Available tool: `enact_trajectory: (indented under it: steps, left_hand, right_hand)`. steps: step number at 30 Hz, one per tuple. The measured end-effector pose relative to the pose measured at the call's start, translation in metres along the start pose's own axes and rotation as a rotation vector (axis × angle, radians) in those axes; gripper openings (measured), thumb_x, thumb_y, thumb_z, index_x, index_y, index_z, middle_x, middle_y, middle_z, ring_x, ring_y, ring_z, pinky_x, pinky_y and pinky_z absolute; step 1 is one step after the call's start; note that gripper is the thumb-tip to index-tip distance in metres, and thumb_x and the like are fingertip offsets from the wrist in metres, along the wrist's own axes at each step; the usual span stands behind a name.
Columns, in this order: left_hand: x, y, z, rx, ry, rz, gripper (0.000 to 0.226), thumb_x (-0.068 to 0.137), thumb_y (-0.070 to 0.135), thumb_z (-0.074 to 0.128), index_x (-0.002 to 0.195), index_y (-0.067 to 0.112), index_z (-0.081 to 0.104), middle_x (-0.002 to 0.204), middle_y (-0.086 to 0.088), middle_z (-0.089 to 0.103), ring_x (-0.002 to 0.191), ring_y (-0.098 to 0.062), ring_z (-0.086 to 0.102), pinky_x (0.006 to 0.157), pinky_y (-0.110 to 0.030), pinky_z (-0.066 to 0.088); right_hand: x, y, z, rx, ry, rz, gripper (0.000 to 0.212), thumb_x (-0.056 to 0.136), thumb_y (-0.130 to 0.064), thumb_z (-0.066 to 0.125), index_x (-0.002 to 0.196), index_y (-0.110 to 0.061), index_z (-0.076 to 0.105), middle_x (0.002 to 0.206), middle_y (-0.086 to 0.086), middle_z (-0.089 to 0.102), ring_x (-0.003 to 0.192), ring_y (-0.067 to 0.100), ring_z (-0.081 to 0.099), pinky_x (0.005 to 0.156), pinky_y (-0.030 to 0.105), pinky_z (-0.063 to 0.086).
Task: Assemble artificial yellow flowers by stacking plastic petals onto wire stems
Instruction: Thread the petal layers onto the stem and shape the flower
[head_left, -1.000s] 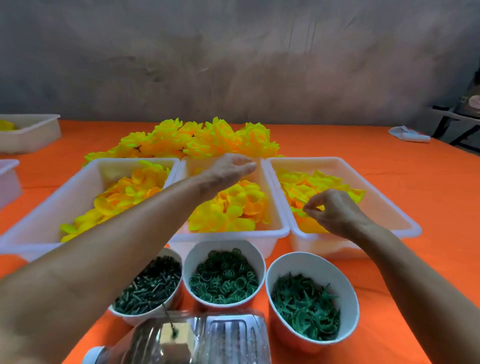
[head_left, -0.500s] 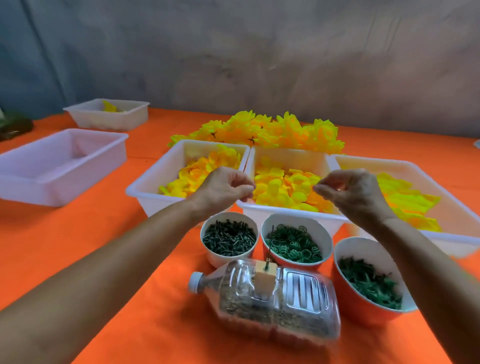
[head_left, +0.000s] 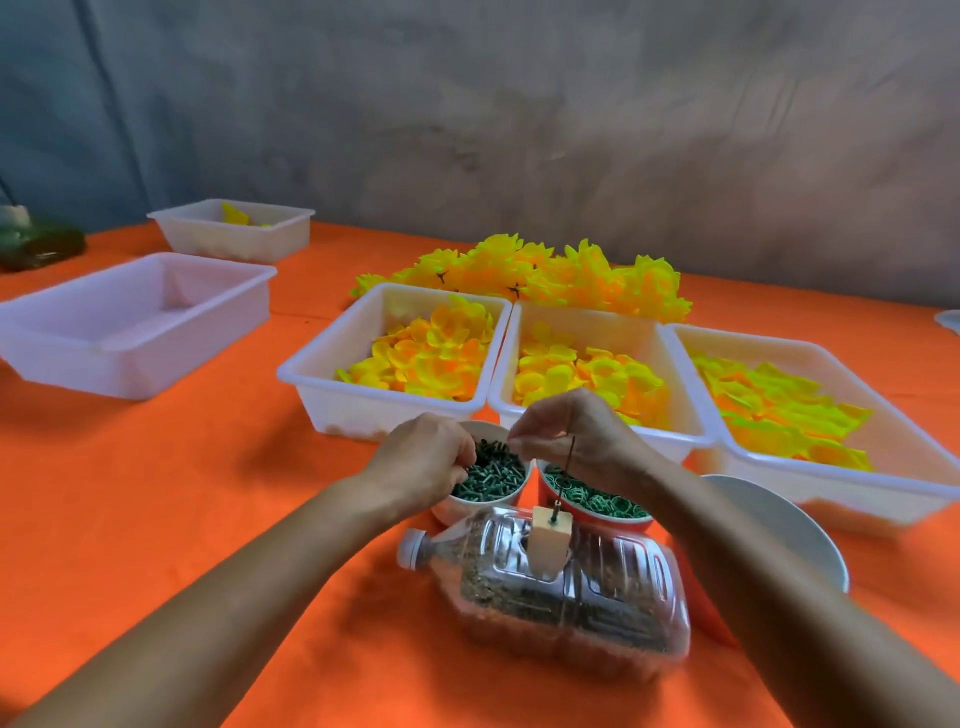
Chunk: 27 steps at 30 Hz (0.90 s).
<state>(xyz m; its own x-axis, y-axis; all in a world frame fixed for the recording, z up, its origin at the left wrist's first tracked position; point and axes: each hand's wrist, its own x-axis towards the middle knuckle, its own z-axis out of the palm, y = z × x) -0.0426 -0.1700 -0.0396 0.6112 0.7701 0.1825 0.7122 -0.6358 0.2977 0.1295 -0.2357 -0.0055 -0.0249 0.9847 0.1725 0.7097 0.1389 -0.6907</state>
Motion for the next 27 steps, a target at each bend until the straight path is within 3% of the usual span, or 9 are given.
enact_trajectory:
  steps: [3, 6, 9, 17, 20, 22, 27]
  left_hand:
    - [0.004, 0.002, 0.006, 0.149, -0.049, -0.014, 0.026, 0.09, 0.015, 0.058, 0.113, 0.019, 0.068, 0.12, -0.007, 0.063, 0.114, -0.027, 0.056, 0.089, -0.035, 0.045]
    - [0.007, 0.005, 0.008, 0.272, -0.094, -0.015, 0.022, 0.089, 0.012, 0.055, 0.106, 0.013, 0.069, 0.112, -0.01, 0.064, 0.105, -0.031, 0.059, 0.077, -0.034, 0.044]
    - [0.009, 0.009, 0.005, 0.309, -0.129, -0.012, 0.022, 0.085, 0.011, 0.055, 0.103, 0.012, 0.069, 0.108, -0.011, 0.064, 0.101, -0.032, 0.059, 0.066, -0.029, 0.035]
    - [0.009, 0.011, 0.004, 0.336, -0.084, 0.092, 0.022, 0.091, 0.013, 0.048, 0.111, 0.014, 0.057, 0.113, -0.008, 0.061, 0.105, -0.03, 0.058, 0.068, -0.032, 0.033]
    - [0.007, 0.006, 0.003, 0.244, -0.055, 0.104, 0.015, 0.087, 0.015, 0.05, 0.099, 0.013, 0.058, 0.109, -0.007, 0.058, 0.104, -0.028, 0.055, 0.068, -0.031, 0.031]
    - [0.006, 0.002, 0.002, 0.093, -0.011, 0.081, 0.005, 0.081, 0.015, 0.054, 0.086, 0.014, 0.055, 0.094, -0.006, 0.058, 0.095, -0.028, 0.056, 0.065, -0.03, 0.033]
    - [0.004, -0.004, -0.001, -0.204, 0.082, 0.006, 0.004, 0.079, 0.01, 0.062, 0.079, 0.013, 0.062, 0.075, -0.001, 0.058, 0.075, -0.02, 0.056, 0.067, -0.03, 0.043]
  right_hand:
    - [0.006, 0.001, 0.009, -0.056, -0.026, 0.017, 0.005, 0.081, -0.008, 0.071, 0.085, -0.007, 0.075, 0.082, 0.008, 0.073, 0.078, 0.015, 0.067, 0.072, 0.028, 0.052]
    - [0.012, 0.002, 0.015, -0.119, -0.041, 0.004, 0.007, 0.081, -0.007, 0.071, 0.086, -0.007, 0.075, 0.083, 0.007, 0.073, 0.074, 0.009, 0.064, 0.066, 0.02, 0.047]
    - [0.018, -0.001, 0.017, -0.199, -0.038, -0.001, 0.011, 0.08, -0.006, 0.069, 0.089, -0.007, 0.076, 0.086, 0.011, 0.073, 0.082, 0.017, 0.067, 0.066, 0.024, 0.046]
    - [0.02, -0.003, 0.027, -0.326, -0.015, 0.02, 0.017, 0.082, -0.013, 0.064, 0.091, -0.018, 0.077, 0.09, 0.013, 0.073, 0.085, 0.027, 0.065, 0.072, 0.037, 0.052]
    - [0.019, 0.001, 0.028, -0.318, -0.033, 0.029, 0.017, 0.081, -0.01, 0.062, 0.09, -0.013, 0.076, 0.088, 0.014, 0.072, 0.084, 0.029, 0.065, 0.074, 0.041, 0.053]
    - [0.018, 0.001, 0.029, -0.318, -0.044, 0.022, 0.017, 0.081, -0.008, 0.061, 0.089, -0.012, 0.076, 0.088, 0.013, 0.072, 0.083, 0.028, 0.066, 0.074, 0.042, 0.054]
    - [0.016, 0.002, 0.026, -0.18, -0.034, 0.041, 0.014, 0.08, -0.006, 0.065, 0.088, -0.01, 0.076, 0.086, 0.009, 0.073, 0.08, 0.018, 0.066, 0.07, 0.033, 0.053]
